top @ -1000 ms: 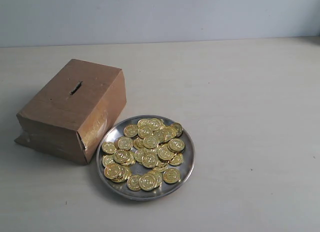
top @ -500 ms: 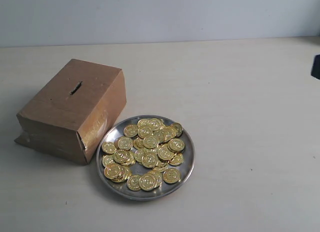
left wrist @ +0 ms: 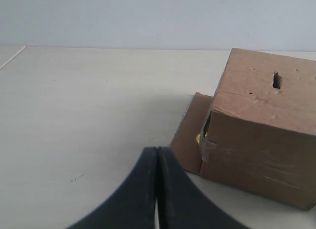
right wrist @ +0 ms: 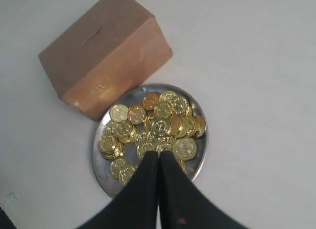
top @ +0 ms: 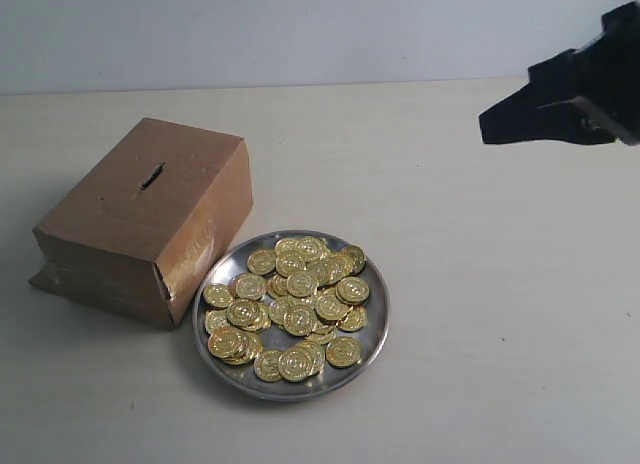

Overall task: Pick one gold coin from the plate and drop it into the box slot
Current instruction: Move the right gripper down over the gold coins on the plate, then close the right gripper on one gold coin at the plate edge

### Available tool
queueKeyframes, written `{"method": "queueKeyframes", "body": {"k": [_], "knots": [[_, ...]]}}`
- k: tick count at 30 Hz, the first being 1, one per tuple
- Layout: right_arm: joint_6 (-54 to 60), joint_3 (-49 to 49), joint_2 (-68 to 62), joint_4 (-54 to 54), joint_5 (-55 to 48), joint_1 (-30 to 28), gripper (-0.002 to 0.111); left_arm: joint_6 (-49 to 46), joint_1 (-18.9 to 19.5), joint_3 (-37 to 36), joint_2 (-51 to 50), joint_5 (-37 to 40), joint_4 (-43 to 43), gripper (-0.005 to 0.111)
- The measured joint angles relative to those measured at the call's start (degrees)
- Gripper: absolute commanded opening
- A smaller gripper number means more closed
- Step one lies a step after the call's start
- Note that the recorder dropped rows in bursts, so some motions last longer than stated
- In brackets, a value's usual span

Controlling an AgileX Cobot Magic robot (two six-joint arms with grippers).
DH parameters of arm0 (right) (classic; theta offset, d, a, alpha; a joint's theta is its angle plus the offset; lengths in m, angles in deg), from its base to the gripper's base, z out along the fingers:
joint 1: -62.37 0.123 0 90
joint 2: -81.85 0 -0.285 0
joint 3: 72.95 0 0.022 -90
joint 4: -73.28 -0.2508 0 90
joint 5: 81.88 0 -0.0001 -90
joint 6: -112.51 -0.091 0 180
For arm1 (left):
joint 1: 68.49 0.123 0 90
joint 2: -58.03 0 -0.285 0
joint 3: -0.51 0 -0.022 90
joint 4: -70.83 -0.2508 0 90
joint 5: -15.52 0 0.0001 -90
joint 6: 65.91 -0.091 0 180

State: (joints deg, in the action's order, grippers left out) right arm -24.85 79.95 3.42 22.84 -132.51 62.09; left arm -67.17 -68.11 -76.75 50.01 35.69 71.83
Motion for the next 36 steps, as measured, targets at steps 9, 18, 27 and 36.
{"method": "queueKeyframes", "body": {"k": [9, 18, 27, 36], "knots": [[0.0, 5.15, -13.79, 12.06, 5.27, 12.11, 0.0, 0.0, 0.0, 0.0, 0.0, 0.0, 0.0, 0.0], [0.0, 12.39, -27.28, 19.0, 7.19, 21.91, 0.0, 0.0, 0.0, 0.0, 0.0, 0.0, 0.0, 0.0], [1.39, 16.8, -36.87, 29.94, 9.52, 28.2, 0.005, 0.0, 0.0, 0.0, 0.0, 0.0, 0.0, 0.0], [7.93, 17.13, -40.16, 30.97, 9.99, 28.43, 0.047, 0.0, 0.0, 0.0, 0.0, 0.0, 0.0, 0.0]]}}
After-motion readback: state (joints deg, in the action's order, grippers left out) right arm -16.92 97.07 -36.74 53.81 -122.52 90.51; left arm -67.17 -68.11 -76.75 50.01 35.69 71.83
